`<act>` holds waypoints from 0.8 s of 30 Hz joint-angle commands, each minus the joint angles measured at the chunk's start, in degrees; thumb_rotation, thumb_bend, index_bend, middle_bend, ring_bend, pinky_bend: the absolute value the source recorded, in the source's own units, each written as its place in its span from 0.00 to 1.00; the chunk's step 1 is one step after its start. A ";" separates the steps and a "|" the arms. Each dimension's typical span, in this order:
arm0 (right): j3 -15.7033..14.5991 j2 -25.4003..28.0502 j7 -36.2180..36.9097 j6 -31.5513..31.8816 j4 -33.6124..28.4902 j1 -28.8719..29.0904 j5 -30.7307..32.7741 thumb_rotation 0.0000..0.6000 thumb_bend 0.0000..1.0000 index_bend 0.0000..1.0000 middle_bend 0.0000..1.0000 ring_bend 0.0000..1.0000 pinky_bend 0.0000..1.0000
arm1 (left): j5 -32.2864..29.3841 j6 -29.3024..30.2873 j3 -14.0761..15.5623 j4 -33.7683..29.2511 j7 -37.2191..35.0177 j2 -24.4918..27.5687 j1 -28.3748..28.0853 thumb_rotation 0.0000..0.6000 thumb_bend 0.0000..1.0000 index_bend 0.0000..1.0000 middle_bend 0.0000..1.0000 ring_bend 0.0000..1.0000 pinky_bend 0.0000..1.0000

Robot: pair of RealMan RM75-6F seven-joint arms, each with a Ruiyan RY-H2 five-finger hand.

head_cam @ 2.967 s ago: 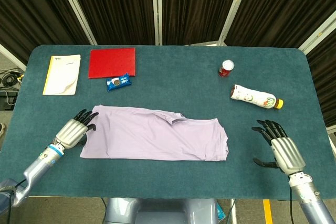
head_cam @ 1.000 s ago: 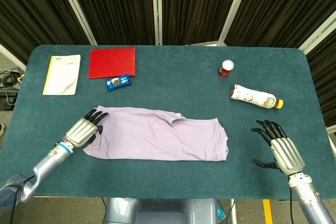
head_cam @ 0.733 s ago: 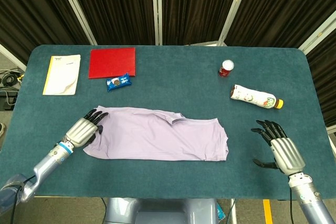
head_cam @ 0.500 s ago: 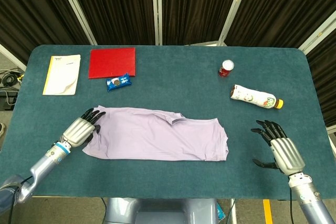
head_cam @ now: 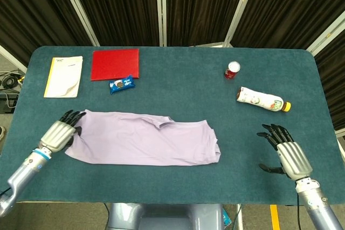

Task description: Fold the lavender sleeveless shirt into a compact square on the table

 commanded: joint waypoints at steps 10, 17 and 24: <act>-0.03 0.02 -0.12 0.05 -0.10 -0.04 -0.03 1.00 0.01 0.26 0.09 0.00 0.00 | -6.45 -1.31 -2.52 13.28 -9.30 0.68 7.32 1.00 0.63 0.80 0.00 0.00 0.00; -0.14 -0.35 -0.85 -0.40 -0.15 0.15 -0.03 1.00 0.01 0.26 0.09 0.00 0.00 | -9.29 -2.75 -5.32 20.59 -15.32 -0.53 9.04 1.00 0.63 0.79 0.00 0.00 0.00; -0.11 -0.28 -0.74 -0.46 -0.23 0.15 0.13 1.00 0.01 0.26 0.10 0.00 0.00 | -7.21 2.84 -5.31 20.40 -18.08 -1.40 8.79 1.00 0.63 0.79 0.00 0.00 0.00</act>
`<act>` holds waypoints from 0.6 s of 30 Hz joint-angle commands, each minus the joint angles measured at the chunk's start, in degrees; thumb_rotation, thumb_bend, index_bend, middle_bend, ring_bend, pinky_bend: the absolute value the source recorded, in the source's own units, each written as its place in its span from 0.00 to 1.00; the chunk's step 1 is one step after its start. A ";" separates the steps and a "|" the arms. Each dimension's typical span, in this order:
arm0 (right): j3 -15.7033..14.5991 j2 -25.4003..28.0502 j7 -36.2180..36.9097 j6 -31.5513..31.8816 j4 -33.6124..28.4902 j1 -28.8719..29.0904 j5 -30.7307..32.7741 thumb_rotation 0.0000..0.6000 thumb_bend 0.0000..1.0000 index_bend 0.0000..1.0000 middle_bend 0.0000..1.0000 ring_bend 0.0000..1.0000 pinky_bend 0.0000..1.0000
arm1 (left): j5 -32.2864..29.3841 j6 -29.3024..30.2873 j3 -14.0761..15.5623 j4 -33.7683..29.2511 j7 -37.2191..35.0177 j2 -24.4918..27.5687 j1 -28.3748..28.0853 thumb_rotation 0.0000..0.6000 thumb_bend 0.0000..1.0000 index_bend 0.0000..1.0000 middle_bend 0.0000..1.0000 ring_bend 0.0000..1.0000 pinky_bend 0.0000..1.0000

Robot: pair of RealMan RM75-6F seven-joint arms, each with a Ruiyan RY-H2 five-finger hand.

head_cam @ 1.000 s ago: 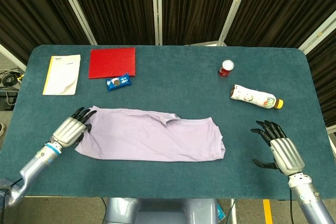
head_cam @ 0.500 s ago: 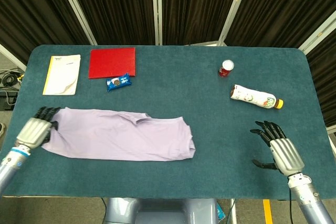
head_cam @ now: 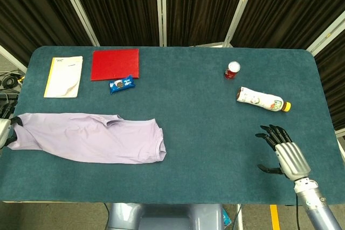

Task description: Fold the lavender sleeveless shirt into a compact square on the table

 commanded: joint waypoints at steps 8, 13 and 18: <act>-0.07 0.40 0.75 0.19 -0.30 -0.04 -0.26 1.00 0.01 0.26 0.10 0.00 0.00 | 5.97 10.24 1.48 -5.80 3.91 -0.17 -3.12 1.00 0.63 0.79 0.00 0.00 0.00; -0.10 0.69 1.26 0.41 -0.50 -0.07 -0.50 1.00 0.01 0.26 0.10 0.00 0.00 | 8.70 11.14 1.68 -13.00 10.24 0.57 -7.17 1.00 0.63 0.79 0.00 0.00 0.00; -0.10 0.98 1.85 0.40 -0.55 -0.08 -0.44 1.00 0.01 0.26 0.10 0.00 0.00 | 10.06 9.37 0.94 -20.48 16.49 0.48 -11.07 1.00 0.63 0.80 0.00 0.00 0.00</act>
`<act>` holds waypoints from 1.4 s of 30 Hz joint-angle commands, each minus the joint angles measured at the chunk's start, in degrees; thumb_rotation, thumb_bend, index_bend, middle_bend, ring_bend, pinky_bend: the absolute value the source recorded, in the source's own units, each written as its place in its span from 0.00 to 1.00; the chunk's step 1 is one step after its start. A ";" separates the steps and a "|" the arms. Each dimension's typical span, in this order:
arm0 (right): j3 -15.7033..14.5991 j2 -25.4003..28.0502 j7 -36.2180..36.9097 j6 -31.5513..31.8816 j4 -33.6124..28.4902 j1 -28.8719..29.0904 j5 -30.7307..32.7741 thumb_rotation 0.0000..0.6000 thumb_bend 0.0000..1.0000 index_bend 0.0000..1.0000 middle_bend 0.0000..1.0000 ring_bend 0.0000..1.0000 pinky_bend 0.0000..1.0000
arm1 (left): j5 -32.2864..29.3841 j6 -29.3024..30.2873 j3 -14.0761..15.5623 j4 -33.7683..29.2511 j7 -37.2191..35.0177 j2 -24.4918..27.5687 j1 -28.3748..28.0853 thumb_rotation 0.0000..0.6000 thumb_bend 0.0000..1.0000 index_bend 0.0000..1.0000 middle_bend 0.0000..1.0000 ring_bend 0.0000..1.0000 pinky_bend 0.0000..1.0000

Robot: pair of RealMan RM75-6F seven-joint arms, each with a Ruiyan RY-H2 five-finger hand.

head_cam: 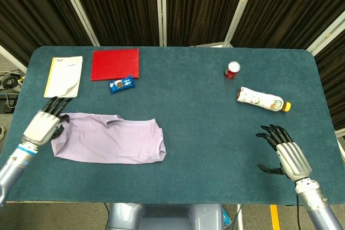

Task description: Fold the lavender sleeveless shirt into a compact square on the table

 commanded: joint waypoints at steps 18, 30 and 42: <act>0.39 0.76 1.20 0.07 0.21 -0.08 0.73 1.00 0.01 0.26 0.11 0.00 0.00 | 2.10 -13.30 -2.94 -18.46 16.73 -5.21 -13.69 1.00 0.62 0.80 0.00 0.00 0.00; 0.55 0.98 1.80 -0.13 0.26 -0.03 1.03 1.00 0.01 0.26 0.11 0.00 0.00 | 0.72 -18.36 -4.62 -27.63 23.89 -5.44 -17.50 1.00 0.62 0.80 0.00 0.00 0.00; 0.50 1.06 1.87 -0.38 0.27 0.05 0.98 1.00 0.01 0.26 0.11 0.00 0.00 | -1.77 -23.53 -5.63 -32.28 30.62 -6.08 -19.79 1.00 0.62 0.80 0.00 0.00 0.00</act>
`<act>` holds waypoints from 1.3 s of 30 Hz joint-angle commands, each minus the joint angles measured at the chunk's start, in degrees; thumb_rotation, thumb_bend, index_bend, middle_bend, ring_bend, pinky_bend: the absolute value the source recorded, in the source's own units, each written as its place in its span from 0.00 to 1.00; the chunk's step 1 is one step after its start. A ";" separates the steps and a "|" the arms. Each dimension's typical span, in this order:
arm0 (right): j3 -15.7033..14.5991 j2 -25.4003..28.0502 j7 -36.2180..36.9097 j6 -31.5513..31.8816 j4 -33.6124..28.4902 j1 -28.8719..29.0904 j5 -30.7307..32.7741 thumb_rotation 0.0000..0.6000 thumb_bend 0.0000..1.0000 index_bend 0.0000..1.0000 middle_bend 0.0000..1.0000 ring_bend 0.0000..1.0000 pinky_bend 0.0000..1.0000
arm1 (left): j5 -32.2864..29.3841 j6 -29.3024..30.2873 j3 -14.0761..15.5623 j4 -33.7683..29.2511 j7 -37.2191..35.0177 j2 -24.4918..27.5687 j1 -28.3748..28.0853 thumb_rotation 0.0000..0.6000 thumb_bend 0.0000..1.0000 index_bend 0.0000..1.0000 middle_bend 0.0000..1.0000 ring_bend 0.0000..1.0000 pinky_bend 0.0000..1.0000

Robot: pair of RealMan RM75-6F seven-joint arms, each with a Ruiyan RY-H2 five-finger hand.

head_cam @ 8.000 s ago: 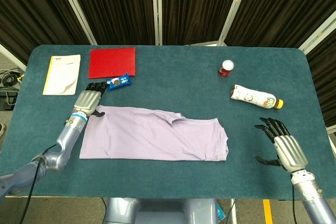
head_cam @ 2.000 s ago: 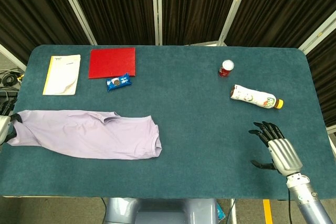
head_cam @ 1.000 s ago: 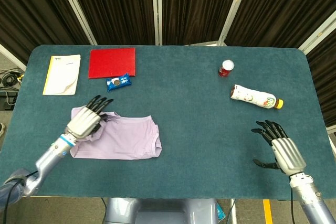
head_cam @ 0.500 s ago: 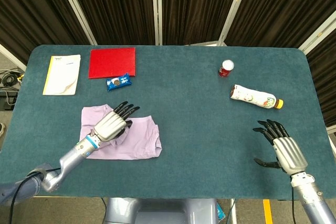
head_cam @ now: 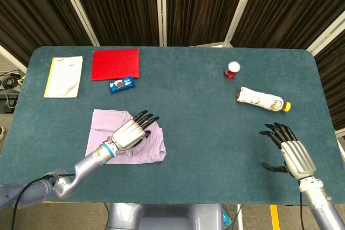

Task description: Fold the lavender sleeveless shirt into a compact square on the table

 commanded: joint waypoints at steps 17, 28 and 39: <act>-0.27 -0.14 -0.51 -0.33 -0.10 0.07 -0.24 1.00 0.01 0.26 0.11 0.00 0.00 | -3.21 0.74 -2.49 -2.90 -0.68 -2.67 -0.75 1.00 0.23 0.00 0.00 0.00 0.00; -0.53 0.17 -0.56 0.27 -0.86 -0.14 -1.02 1.00 0.01 0.26 0.12 0.00 0.00 | -0.74 5.28 1.69 -15.28 -2.84 8.38 3.13 1.00 0.25 0.36 0.00 0.00 0.00; -0.69 0.19 -0.91 0.15 -1.30 -0.02 -1.40 1.00 0.01 0.26 0.13 0.00 0.00 | 2.39 8.00 8.10 -5.41 -9.20 4.97 8.26 1.00 0.25 0.47 0.00 0.00 0.00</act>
